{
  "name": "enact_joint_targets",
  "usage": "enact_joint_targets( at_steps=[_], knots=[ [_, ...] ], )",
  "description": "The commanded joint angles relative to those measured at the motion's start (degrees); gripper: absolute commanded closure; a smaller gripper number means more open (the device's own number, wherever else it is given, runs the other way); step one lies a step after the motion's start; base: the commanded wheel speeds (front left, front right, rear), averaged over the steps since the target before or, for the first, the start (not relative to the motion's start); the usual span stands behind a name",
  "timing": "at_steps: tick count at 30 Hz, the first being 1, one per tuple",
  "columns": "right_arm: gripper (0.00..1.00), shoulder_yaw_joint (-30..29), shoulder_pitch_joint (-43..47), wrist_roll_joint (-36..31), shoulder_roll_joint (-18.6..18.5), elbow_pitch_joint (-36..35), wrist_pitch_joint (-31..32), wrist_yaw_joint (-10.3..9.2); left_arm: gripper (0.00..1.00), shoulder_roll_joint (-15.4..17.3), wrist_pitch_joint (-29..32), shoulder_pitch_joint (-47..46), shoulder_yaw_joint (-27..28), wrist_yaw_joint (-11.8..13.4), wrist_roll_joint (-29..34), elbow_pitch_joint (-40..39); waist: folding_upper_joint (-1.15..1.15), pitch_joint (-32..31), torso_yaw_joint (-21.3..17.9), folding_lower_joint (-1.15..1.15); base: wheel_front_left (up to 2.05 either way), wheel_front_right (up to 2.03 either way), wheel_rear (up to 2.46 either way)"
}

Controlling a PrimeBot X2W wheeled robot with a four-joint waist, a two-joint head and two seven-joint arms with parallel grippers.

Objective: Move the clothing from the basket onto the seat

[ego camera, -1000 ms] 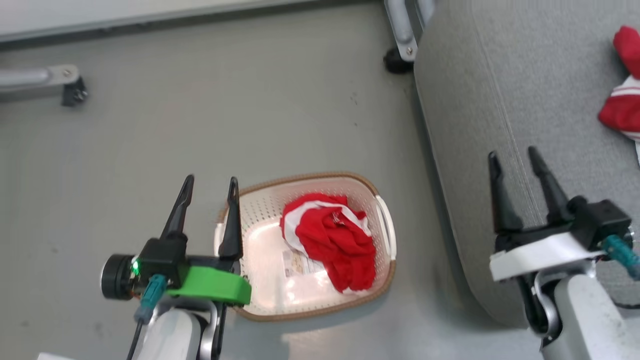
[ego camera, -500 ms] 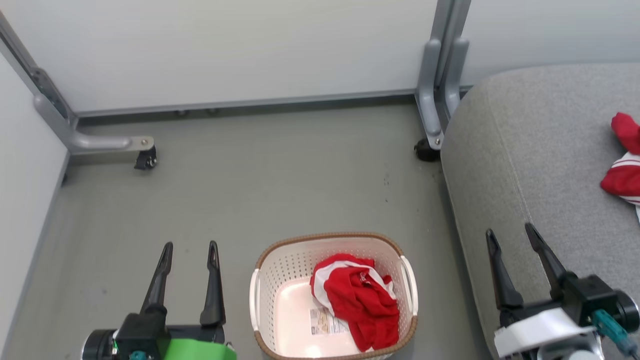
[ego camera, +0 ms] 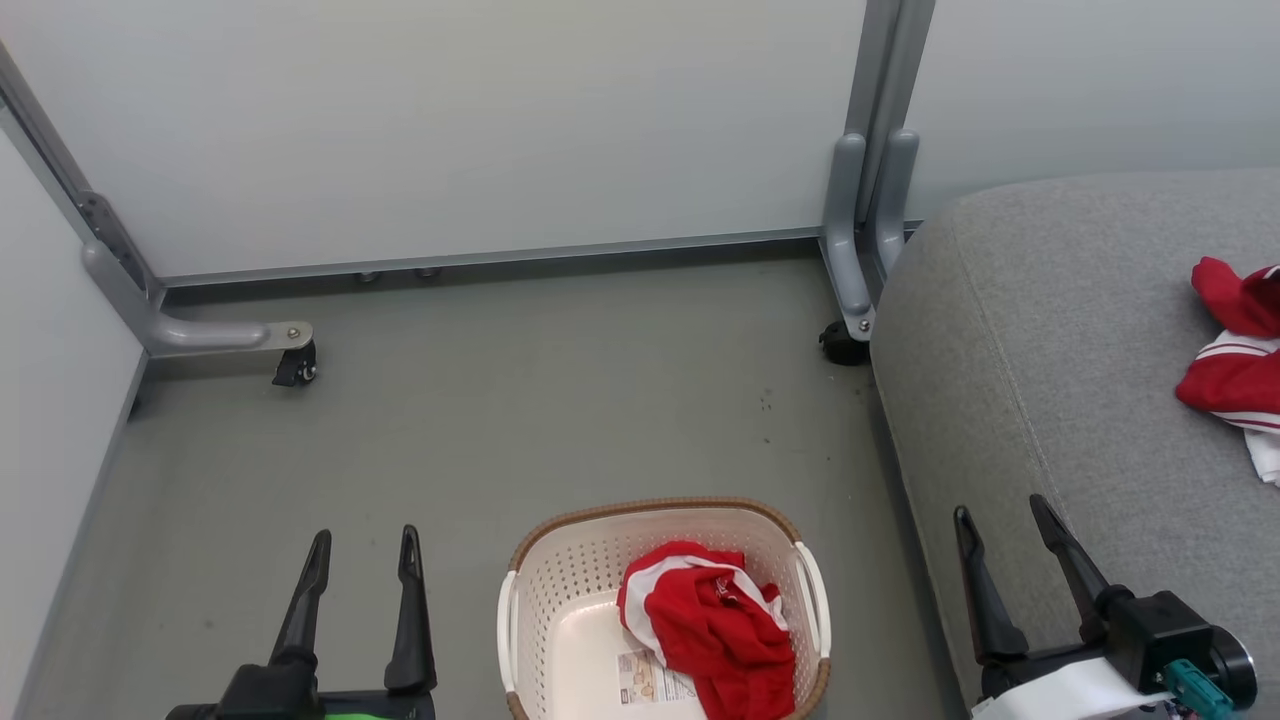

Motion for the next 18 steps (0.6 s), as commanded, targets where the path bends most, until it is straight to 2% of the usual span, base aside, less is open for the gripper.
enact_joint_targets(
  at_steps=[1, 10, 18],
  knots=[
    [0.00, 0.22, -0.81, 0.09, -0.01, -0.16, -0.18, -0.04, 0.00, 0.06, -0.01, -0.11, 0.20, -0.49, -0.25, -0.10, 0.00, 0.11, -0.13, 0.01, 0.00, 0.00, 0.00],
    [0.00, 0.37, -1.54, -0.21, 0.36, -0.32, -0.19, -0.04, 0.00, 0.06, -0.01, -1.09, -0.46, -1.19, 0.87, 0.06, 0.00, 0.84, -0.08, 0.01, 0.00, 0.00, 0.00],
    [0.00, 0.49, -1.65, 0.16, 0.41, -0.07, -0.19, -0.04, 0.00, 0.06, -0.01, -1.21, -0.44, -0.82, 0.99, -0.10, 0.00, 1.27, -0.15, 0.01, 0.00, 0.00, 0.00]
  ],
)
